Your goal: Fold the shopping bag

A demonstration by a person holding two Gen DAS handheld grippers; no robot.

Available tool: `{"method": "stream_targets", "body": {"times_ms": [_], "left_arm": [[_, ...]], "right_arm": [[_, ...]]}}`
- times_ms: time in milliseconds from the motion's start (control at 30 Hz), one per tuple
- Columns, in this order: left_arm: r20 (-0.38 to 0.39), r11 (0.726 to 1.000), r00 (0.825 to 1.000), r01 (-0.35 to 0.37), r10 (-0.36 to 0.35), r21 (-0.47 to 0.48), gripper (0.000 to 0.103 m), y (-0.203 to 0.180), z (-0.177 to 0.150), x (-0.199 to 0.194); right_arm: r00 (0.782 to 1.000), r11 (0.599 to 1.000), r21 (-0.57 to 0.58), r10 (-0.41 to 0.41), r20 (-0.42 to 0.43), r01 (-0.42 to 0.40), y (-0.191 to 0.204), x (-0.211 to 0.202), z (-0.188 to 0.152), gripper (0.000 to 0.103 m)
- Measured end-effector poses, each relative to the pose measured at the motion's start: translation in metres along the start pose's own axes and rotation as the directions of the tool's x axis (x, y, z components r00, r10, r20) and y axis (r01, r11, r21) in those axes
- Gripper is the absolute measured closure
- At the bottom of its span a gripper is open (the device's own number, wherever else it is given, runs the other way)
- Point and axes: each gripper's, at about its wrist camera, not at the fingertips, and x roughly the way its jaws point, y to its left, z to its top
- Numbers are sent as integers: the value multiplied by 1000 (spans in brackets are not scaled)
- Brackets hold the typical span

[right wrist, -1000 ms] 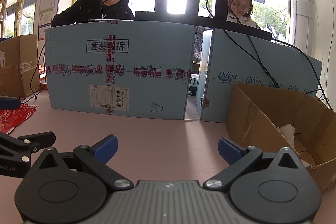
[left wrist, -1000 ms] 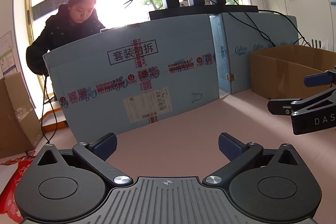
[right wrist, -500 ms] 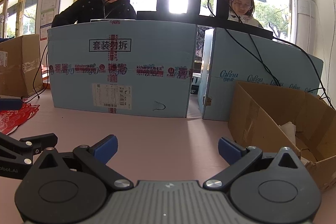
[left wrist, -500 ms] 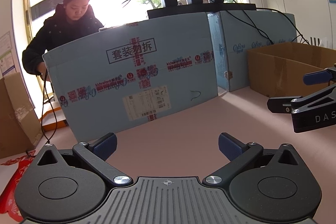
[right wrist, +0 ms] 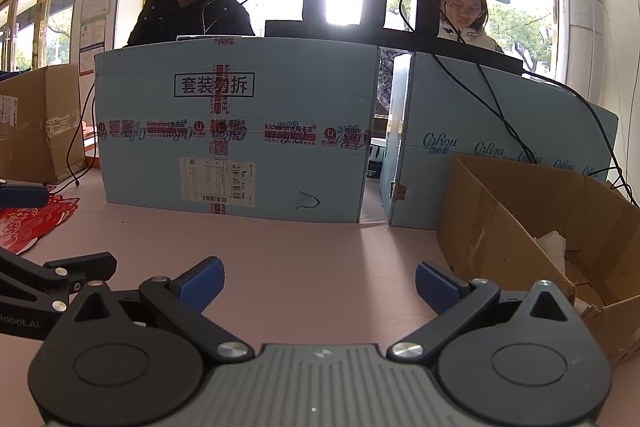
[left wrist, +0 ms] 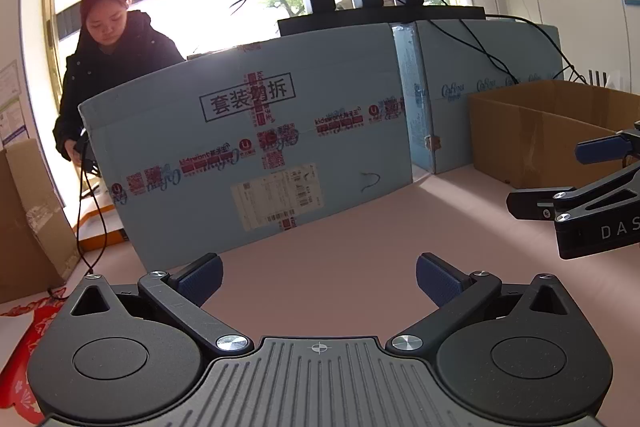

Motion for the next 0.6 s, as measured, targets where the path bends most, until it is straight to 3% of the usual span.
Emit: {"method": "stream_targets", "body": {"times_ms": [600], "left_arm": [[-4, 1000, 1000, -3, 3, -3, 0, 1, 0, 1]], "right_arm": [[1000, 1000, -3, 3, -14, -3, 4, 0, -3, 0]]}}
